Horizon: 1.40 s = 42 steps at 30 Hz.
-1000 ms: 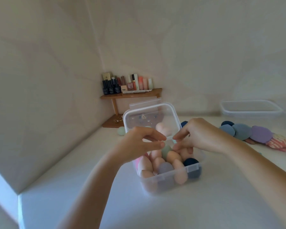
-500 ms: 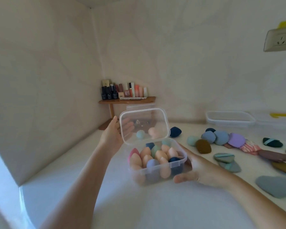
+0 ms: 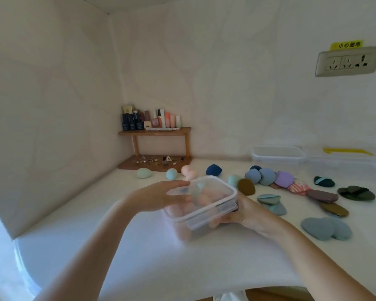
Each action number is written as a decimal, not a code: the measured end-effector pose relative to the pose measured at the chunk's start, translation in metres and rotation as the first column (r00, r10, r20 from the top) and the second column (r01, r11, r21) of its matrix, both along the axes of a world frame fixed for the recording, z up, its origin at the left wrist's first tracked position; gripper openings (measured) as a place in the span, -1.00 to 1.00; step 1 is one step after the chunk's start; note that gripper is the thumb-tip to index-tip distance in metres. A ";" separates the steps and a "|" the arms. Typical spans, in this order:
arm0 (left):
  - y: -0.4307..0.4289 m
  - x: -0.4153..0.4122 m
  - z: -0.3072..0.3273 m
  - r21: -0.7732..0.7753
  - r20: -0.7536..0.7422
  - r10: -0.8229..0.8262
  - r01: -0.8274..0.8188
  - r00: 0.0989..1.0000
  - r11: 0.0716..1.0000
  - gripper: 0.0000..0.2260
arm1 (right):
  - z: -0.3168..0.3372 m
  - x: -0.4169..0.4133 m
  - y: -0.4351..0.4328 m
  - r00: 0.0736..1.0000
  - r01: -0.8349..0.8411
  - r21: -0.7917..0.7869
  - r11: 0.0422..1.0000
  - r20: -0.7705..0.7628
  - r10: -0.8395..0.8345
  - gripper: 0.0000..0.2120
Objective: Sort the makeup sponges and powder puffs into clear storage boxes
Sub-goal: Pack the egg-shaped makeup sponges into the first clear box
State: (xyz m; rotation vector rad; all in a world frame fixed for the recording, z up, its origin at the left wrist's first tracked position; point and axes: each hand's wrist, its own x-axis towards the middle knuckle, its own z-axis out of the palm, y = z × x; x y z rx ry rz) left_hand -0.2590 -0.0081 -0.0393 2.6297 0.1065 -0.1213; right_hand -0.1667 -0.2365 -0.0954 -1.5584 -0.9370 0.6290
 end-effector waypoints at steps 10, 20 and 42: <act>-0.054 0.000 -0.009 0.392 -0.124 0.040 0.012 0.992 0.920 0.02 | -0.007 0.016 -0.015 0.985 -0.113 0.062 0.992 -0.127 0.120 0.06; -0.065 0.008 -0.014 0.455 0.019 0.009 -0.016 1.000 0.890 -0.02 | -0.005 0.004 -0.031 0.991 0.135 0.073 0.988 0.011 -0.137 -0.46; -0.083 0.013 -0.001 0.417 -0.088 0.091 -0.046 0.992 0.908 -0.06 | -0.014 -0.014 -0.037 0.746 0.377 0.137 0.916 0.542 -0.388 -0.51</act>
